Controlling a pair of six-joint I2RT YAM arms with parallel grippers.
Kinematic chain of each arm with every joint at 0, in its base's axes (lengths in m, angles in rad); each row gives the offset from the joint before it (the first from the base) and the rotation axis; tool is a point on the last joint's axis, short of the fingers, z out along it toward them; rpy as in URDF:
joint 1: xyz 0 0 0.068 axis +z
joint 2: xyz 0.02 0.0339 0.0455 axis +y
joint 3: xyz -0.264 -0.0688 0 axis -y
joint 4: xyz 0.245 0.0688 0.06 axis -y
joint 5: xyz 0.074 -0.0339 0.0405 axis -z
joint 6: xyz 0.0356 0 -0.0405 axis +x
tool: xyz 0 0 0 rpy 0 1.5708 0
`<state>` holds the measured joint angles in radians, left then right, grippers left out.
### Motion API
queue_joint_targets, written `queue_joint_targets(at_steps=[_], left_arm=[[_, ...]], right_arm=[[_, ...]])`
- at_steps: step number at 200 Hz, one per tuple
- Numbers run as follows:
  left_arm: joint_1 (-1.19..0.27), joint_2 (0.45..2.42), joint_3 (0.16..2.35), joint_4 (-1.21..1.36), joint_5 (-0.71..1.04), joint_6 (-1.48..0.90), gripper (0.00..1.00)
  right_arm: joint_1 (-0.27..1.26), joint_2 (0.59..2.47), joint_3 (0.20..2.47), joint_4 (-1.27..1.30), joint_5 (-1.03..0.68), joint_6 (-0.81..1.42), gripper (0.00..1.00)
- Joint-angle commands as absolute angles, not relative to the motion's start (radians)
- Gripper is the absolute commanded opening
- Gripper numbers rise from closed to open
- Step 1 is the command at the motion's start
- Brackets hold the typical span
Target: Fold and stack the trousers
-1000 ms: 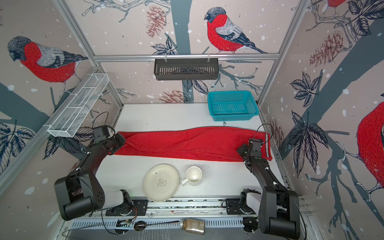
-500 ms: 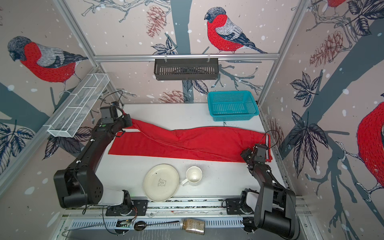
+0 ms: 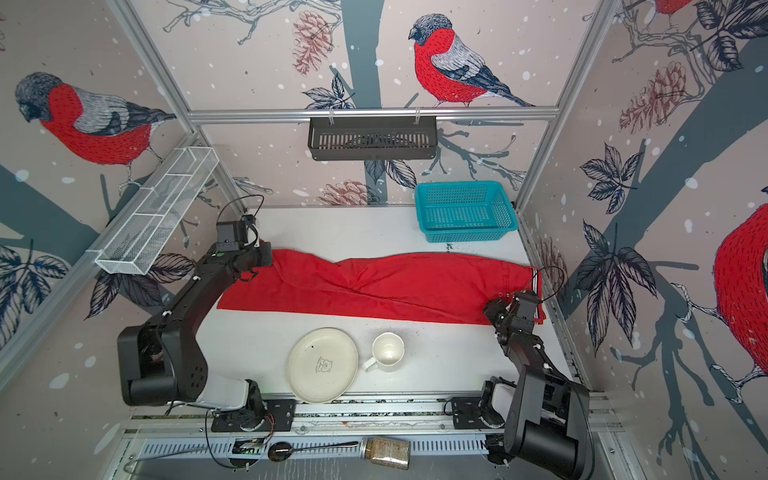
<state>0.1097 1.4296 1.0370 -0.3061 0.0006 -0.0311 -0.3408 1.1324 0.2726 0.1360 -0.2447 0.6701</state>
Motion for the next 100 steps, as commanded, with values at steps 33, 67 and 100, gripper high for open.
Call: queue_joint_targets(at_steps=[33,67,100], left_arm=[[0.252,1.329,0.873,-0.248,-0.078,-0.15,0.07],[0.312,1.328,0.855,-0.237,-0.037,-0.179,0.14],[0.331,1.316,0.881,-0.292,-0.021,-0.216,0.22]], right_arm=[[-0.354,1.15,0.256,0.047,-0.205,0.662,0.55],[-0.36,1.155,0.255,0.052,-0.216,0.658,0.55],[-0.38,1.168,0.249,0.063,-0.24,0.655,0.54]])
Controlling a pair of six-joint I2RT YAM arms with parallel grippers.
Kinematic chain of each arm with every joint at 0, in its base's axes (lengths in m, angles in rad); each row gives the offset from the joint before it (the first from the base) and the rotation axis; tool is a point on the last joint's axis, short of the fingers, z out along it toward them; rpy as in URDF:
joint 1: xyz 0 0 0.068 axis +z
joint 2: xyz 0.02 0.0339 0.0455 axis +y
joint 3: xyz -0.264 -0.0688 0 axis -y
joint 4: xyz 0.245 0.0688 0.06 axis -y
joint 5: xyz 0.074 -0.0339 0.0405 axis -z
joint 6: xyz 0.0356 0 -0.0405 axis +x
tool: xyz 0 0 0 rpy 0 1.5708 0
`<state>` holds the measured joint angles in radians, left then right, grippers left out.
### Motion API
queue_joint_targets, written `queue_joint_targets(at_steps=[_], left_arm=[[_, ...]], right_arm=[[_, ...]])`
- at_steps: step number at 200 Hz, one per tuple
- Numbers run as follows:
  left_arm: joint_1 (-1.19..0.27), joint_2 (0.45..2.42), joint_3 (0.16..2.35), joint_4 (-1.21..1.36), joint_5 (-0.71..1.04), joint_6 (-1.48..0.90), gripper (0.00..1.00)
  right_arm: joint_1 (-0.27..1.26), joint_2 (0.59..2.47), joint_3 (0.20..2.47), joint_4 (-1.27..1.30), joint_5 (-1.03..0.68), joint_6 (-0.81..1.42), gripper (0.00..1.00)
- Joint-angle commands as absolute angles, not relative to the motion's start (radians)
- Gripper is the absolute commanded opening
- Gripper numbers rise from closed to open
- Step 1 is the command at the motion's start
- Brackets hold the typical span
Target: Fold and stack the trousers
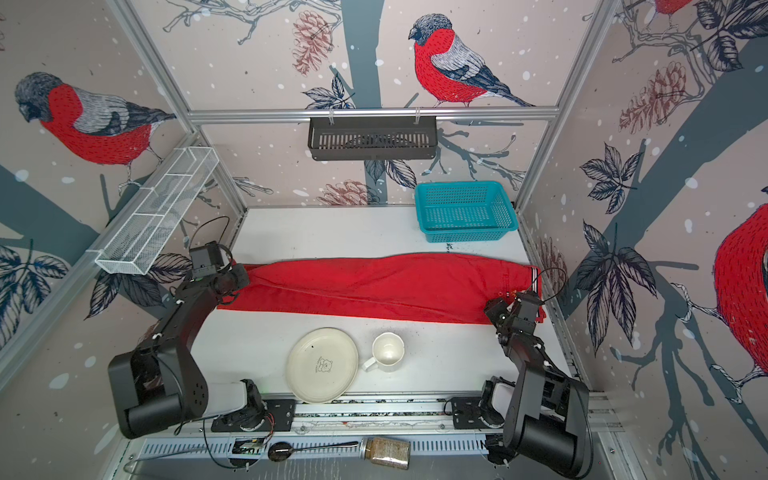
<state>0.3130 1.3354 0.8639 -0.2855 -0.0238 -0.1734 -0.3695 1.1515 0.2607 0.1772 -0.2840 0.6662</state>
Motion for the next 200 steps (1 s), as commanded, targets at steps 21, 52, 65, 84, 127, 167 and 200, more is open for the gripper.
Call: queue_joint_targets(at_steps=[21,52,65,84,127,167,200], left_arm=[[0.348,1.252,0.859,-0.33,0.031,-0.263,0.24],[0.374,1.188,0.777,-0.36,0.11,-0.386,0.3],[0.399,1.175,0.784,-0.37,0.173,-0.423,0.43],[0.402,1.15,0.819,-0.384,0.215,-0.476,0.46],[0.402,1.091,0.752,-0.31,0.256,-0.629,0.74],[0.405,1.241,0.87,-0.323,0.231,-0.613,0.79],[0.408,1.406,0.969,-0.396,0.277,-0.594,0.74]], right_arm=[[-0.385,1.184,0.247,0.079,-0.248,0.655,0.54],[-0.386,1.212,0.259,0.088,-0.266,0.645,0.54],[-0.386,1.207,0.265,0.082,-0.274,0.639,0.54],[-0.386,1.203,0.272,0.071,-0.28,0.632,0.54],[-0.388,1.194,0.277,0.067,-0.293,0.622,0.54],[-0.389,1.207,0.28,0.078,-0.31,0.616,0.54],[-0.391,1.204,0.277,0.087,-0.313,0.617,0.54]])
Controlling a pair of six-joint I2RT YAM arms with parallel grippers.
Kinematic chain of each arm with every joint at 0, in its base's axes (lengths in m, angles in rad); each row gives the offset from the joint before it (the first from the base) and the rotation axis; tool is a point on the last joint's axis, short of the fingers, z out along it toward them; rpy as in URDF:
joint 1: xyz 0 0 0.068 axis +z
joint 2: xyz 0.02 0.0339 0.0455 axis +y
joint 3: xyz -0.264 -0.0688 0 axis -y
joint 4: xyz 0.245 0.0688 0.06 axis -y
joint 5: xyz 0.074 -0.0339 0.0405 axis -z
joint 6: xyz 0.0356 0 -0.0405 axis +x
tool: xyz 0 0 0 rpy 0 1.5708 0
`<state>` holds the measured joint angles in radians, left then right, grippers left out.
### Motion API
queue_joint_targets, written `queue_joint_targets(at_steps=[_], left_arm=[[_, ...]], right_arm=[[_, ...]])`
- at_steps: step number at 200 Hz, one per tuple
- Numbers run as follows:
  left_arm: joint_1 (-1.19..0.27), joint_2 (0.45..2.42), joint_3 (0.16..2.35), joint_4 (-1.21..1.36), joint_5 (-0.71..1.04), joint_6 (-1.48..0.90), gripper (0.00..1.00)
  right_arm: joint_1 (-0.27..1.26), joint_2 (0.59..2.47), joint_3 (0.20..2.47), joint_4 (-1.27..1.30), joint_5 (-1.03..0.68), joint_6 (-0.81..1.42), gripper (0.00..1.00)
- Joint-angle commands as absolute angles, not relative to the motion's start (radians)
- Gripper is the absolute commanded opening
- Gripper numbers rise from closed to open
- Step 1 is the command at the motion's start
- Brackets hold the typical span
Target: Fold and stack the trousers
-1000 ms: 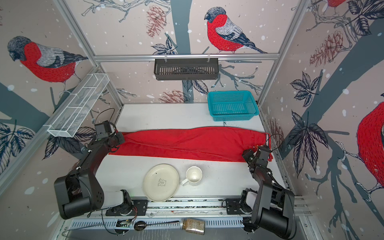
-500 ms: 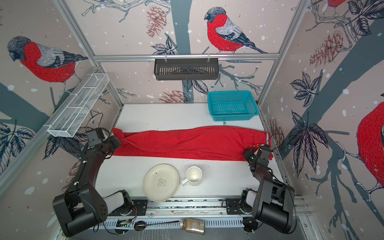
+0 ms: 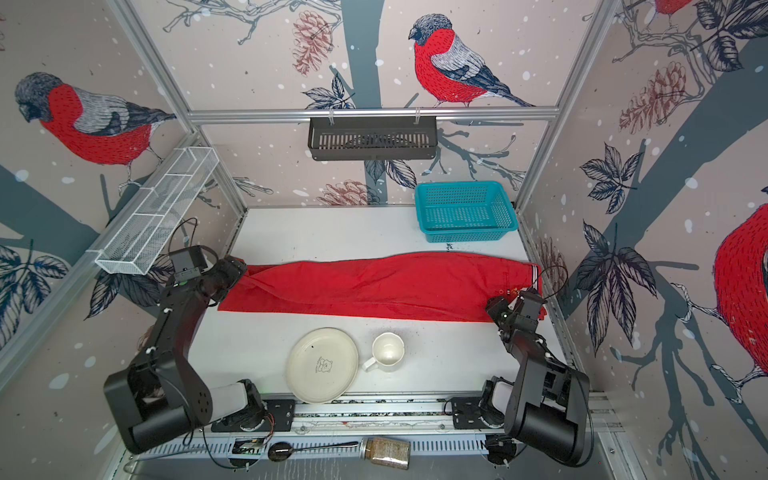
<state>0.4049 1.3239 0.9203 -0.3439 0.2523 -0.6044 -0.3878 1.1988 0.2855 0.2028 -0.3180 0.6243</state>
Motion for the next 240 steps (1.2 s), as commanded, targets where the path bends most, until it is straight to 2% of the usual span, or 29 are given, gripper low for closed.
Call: queue_joint_targets(at_steps=[1,10,27,77,102,131,188,207,240], left_arm=[[0.407,1.41,0.971,-0.4,0.274,-0.594,0.73],[0.408,1.437,0.986,-0.442,0.221,-0.589,0.68],[0.409,1.436,0.981,-0.459,0.109,-0.581,0.52],[0.41,1.446,1.024,-0.495,0.076,-0.485,0.0],[0.409,1.48,1.088,-0.494,0.147,-0.443,0.0],[0.382,1.513,1.239,-0.52,0.123,-0.394,0.0],[0.315,1.662,1.548,-0.511,0.185,-0.288,0.0],[0.326,1.676,1.525,-0.504,0.144,-0.271,0.0],[0.396,1.588,1.271,-0.353,0.213,-0.265,0.0]], right_arm=[[-0.391,1.204,0.277,0.087,-0.313,0.617,0.54],[-0.394,1.205,0.279,0.087,-0.319,0.613,0.54],[-0.404,1.206,0.282,0.085,-0.331,0.609,0.54],[-0.425,1.218,0.29,0.09,-0.351,0.601,0.54],[-0.427,1.233,0.291,0.1,-0.351,0.601,0.54],[-0.433,1.242,0.281,0.109,-0.339,0.612,0.53],[-0.433,1.247,0.273,0.117,-0.335,0.618,0.52],[-0.433,1.247,0.267,0.12,-0.337,0.621,0.52],[-0.434,1.243,0.259,0.12,-0.338,0.624,0.52]])
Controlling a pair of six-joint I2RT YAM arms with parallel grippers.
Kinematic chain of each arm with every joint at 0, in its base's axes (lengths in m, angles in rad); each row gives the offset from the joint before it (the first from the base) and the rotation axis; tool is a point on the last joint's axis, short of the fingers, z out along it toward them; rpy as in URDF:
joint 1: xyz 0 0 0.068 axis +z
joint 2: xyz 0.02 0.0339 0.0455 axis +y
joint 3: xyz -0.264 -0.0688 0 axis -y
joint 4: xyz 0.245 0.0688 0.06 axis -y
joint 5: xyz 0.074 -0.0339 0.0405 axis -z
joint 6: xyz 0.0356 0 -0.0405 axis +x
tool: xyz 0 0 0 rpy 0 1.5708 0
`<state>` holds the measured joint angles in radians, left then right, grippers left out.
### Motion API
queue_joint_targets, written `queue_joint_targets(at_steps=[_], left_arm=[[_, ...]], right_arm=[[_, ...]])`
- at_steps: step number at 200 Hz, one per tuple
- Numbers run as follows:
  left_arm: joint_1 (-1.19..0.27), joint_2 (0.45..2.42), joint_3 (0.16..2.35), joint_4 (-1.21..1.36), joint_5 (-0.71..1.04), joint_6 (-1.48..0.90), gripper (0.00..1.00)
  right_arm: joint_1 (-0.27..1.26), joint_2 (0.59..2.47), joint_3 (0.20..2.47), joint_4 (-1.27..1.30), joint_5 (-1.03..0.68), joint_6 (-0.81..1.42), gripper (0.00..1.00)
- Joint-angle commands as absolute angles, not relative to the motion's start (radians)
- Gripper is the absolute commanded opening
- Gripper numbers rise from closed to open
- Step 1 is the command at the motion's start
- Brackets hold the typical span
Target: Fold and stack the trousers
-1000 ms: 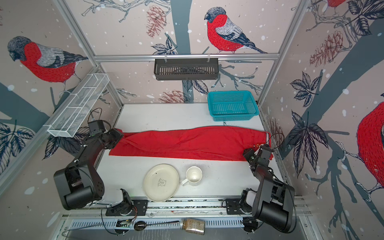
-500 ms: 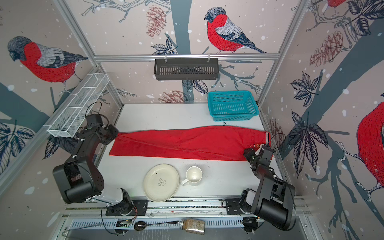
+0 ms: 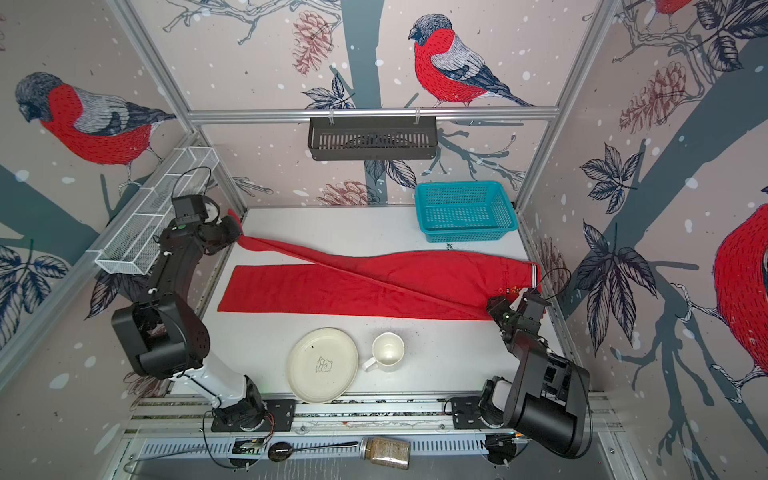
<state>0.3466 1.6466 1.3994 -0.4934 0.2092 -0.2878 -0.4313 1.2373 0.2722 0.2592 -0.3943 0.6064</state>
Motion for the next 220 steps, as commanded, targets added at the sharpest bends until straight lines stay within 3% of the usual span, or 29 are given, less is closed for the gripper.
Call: queue_joint_targets(at_steps=[1,50,116,132,167,185,220], left_arm=[[0.398,1.584,1.263,-0.348,0.215,-0.266,0.0],[0.435,1.509,1.119,-0.414,0.088,-0.304,0.0],[0.453,1.411,0.915,-0.395,0.081,-0.39,0.0],[0.456,1.368,0.855,-0.394,0.056,-0.446,0.08],[0.459,1.284,0.708,-0.371,0.094,-0.559,0.11],[0.459,1.255,0.666,-0.363,0.085,-0.581,0.26],[0.459,1.2,0.687,-0.429,0.08,-0.575,0.42]], right_arm=[[-0.434,1.243,0.259,0.12,-0.338,0.624,0.52],[-0.436,1.249,0.261,0.128,-0.345,0.623,0.52],[-0.443,1.249,0.26,0.138,-0.357,0.62,0.52],[-0.443,1.28,0.262,0.143,-0.363,0.618,0.52],[-0.443,1.294,0.27,0.149,-0.369,0.612,0.52],[-0.444,1.3,0.273,0.15,-0.371,0.611,0.52],[-0.445,1.295,0.284,0.139,-0.38,0.602,0.52]])
